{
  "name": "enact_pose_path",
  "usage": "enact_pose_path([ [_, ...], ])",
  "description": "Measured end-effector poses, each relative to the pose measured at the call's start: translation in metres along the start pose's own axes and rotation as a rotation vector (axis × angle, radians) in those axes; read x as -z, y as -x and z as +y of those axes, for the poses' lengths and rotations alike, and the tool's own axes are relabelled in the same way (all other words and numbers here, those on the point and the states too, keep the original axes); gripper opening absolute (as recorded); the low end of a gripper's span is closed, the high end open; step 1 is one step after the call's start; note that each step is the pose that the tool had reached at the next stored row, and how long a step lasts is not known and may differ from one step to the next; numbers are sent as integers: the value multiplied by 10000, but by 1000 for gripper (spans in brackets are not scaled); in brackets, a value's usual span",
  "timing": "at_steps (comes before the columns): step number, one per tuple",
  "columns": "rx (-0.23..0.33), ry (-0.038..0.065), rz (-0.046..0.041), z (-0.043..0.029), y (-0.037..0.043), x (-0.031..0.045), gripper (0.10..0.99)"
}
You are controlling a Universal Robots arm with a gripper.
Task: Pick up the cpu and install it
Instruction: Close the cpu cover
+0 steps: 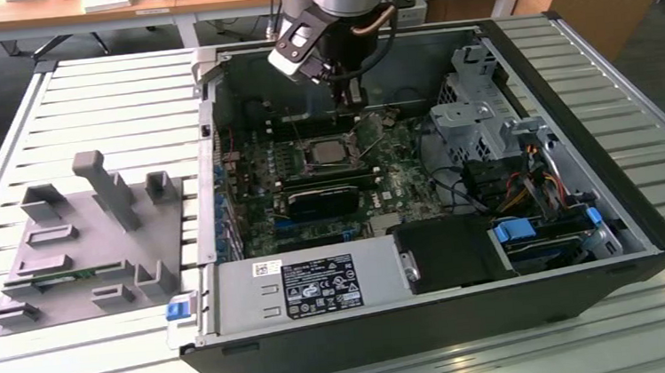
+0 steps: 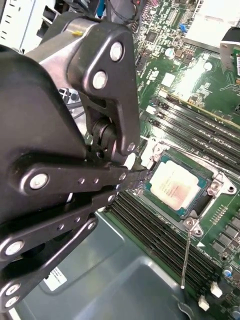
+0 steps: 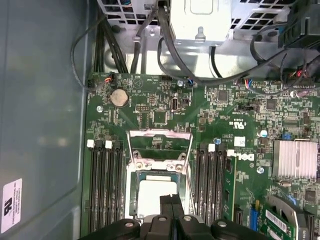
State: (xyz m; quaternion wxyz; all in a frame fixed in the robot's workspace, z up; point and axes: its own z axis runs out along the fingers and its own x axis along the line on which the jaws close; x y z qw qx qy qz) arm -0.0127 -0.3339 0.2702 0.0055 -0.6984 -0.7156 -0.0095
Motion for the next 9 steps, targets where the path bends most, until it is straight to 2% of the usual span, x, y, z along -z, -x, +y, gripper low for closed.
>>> enact_pose_path([
  [6, 1, -1, -1, 145, -1, -10, 106],
  [9, 4, -1, -2, 206, -27, -21, 106],
])
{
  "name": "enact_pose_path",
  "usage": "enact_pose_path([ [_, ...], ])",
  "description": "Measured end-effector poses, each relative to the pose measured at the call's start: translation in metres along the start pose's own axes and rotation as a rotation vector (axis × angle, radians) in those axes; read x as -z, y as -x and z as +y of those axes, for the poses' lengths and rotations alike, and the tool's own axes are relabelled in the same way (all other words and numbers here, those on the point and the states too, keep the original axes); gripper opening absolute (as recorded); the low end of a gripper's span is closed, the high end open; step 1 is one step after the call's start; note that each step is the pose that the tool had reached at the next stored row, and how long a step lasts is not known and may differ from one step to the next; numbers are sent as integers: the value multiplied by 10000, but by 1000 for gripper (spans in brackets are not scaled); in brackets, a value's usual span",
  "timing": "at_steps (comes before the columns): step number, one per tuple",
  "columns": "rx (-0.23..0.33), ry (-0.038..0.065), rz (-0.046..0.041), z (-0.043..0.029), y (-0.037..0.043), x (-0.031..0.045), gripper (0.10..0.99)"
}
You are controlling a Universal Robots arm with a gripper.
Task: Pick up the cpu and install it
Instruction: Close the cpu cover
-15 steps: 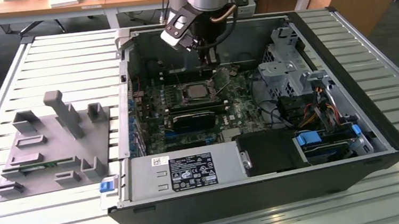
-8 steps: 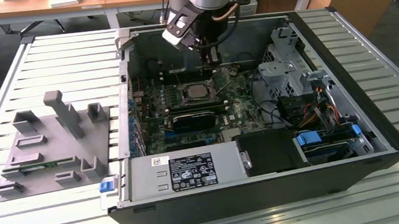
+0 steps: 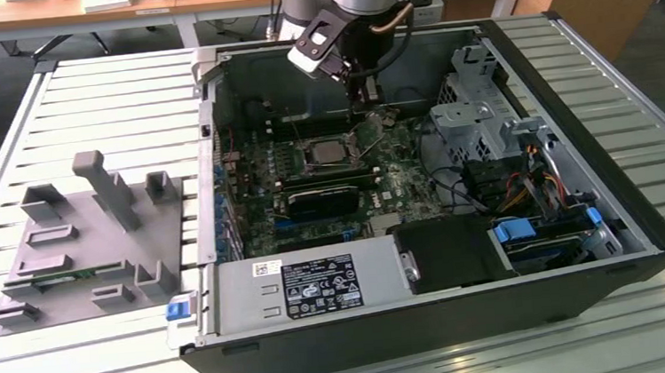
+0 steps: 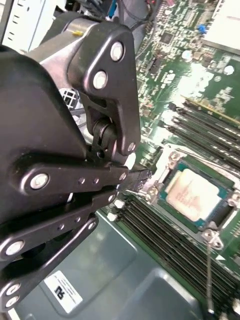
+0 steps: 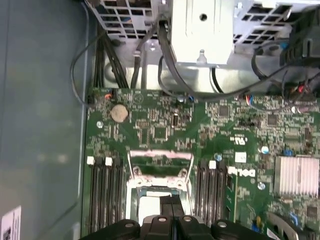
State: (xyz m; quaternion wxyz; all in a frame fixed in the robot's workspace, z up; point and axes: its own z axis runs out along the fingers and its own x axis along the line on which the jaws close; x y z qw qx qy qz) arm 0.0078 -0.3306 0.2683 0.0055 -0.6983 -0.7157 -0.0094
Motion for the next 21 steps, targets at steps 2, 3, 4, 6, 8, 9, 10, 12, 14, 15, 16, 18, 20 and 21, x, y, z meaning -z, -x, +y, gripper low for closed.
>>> enact_pose_path([
  [2, 1, 0, 1, 43, -14, -7, 106],
  [3, 3, 0, 2, 68, -16, -11, 106],
  [4, 4, 1, 2, 90, -17, -15, 106],
  [6, 5, -2, 1, 128, -18, -20, 106],
  [8, 4, -3, -1, 145, -17, -24, 106],
  [9, 4, -3, 0, 164, -18, -25, 106],
  [10, 4, -4, -1, 180, -18, -26, 106],
  [12, 5, -3, -1, 194, -18, -27, 106],
  [14, 5, -2, 1, 205, -18, -28, 106],
  [15, 4, -2, 1, 209, -18, -29, 106],
  [16, 4, -2, 2, 212, -18, -29, 106],
  [18, 4, -2, 1, 219, -18, -29, 106],
  [20, 4, -2, 1, 227, -18, -29, 106],
  [21, 4, -2, 1, 233, -18, -29, 106],
])
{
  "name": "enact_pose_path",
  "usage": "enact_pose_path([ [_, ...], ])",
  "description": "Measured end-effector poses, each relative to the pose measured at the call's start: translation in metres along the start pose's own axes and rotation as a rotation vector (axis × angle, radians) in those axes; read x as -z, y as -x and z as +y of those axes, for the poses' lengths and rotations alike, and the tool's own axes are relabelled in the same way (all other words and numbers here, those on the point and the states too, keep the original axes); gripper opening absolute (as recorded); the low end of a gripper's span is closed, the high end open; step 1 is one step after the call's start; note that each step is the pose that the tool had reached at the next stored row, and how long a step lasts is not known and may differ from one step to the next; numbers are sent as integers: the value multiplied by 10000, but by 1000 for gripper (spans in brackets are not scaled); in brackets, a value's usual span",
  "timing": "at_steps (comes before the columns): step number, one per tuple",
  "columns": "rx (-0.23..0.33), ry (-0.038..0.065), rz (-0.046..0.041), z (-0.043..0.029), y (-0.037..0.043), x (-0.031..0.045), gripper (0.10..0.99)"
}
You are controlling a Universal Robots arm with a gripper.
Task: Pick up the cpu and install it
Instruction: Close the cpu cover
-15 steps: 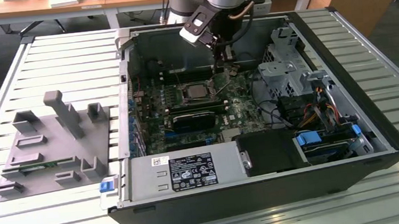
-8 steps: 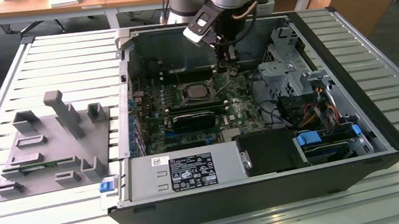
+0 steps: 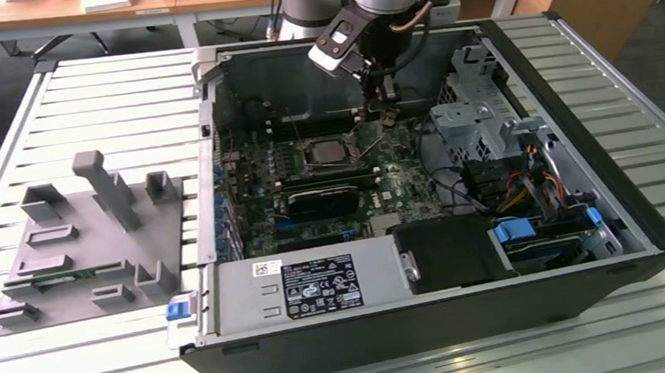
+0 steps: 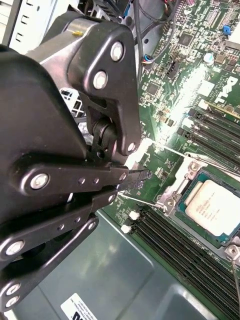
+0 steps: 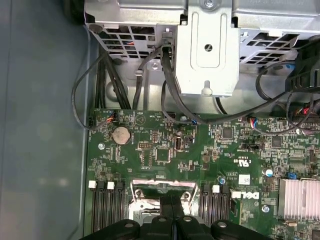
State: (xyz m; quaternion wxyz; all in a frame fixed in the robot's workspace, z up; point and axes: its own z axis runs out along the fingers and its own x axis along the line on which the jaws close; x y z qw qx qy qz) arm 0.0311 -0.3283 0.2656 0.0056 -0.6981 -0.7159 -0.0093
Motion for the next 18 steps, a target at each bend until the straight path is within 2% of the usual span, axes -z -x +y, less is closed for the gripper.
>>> enact_pose_path([
  [9, 0, -1, -1, 53, -2, -1, 106],
  [18, 1, -1, 2, 188, -55, -32, 106],
])
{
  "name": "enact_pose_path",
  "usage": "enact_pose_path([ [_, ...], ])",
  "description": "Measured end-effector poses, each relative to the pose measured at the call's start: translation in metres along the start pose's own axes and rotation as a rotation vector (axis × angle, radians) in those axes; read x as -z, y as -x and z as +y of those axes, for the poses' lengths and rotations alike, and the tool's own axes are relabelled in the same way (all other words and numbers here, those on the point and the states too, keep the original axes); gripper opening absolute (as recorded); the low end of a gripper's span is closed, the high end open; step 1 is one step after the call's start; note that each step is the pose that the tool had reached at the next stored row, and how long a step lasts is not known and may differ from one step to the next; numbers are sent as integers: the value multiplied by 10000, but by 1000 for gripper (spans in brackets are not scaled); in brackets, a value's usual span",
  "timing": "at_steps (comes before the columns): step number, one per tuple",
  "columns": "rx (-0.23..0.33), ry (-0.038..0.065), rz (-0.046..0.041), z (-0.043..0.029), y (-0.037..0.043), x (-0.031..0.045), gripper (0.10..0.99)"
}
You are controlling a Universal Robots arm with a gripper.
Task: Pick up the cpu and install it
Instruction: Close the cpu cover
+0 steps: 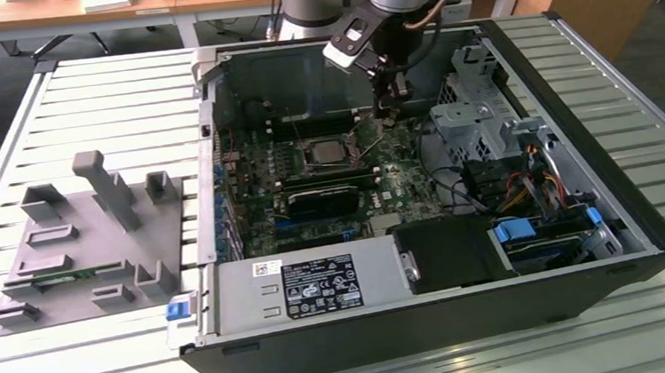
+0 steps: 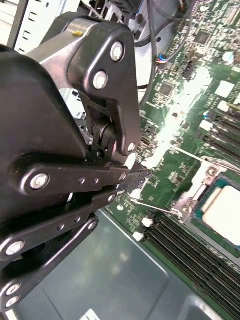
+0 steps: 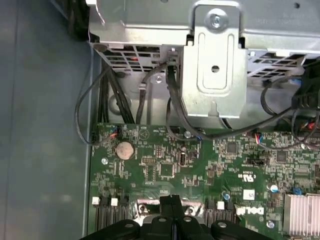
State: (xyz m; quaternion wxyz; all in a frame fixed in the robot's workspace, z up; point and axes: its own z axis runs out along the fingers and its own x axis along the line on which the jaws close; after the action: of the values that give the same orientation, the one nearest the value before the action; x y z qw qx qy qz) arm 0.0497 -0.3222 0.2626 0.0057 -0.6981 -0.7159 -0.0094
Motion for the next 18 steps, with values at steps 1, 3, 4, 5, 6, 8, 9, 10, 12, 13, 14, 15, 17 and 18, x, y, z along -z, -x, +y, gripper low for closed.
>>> enact_pose_path([
  [1, 0, -1, -2, 17, -1, -7, 106],
  [3, -1, -2, -2, 48, -2, -19, 106],
  [4, -1, -3, -3, 64, -2, -24, 106],
  [5, -1, -3, -3, 80, -2, -29, 106],
  [6, 0, -2, -2, 94, -4, -34, 106],
  [8, -1, -3, -3, 119, -9, -42, 106],
  [9, -5, -3, -4, 130, -12, -46, 106],
  [10, -8, -2, -2, 141, -16, -52, 106],
  [12, -13, -2, -2, 155, -21, -67, 106],
  [13, -15, -2, -3, 156, -22, -79, 106],
  [14, -17, -2, -2, 157, -23, -95, 106],
  [15, -16, -2, -3, 159, -24, -112, 106],
  [17, -16, -3, -4, 160, -24, -148, 106],
  [18, -17, -4, -2, 160, -24, -165, 106],
])
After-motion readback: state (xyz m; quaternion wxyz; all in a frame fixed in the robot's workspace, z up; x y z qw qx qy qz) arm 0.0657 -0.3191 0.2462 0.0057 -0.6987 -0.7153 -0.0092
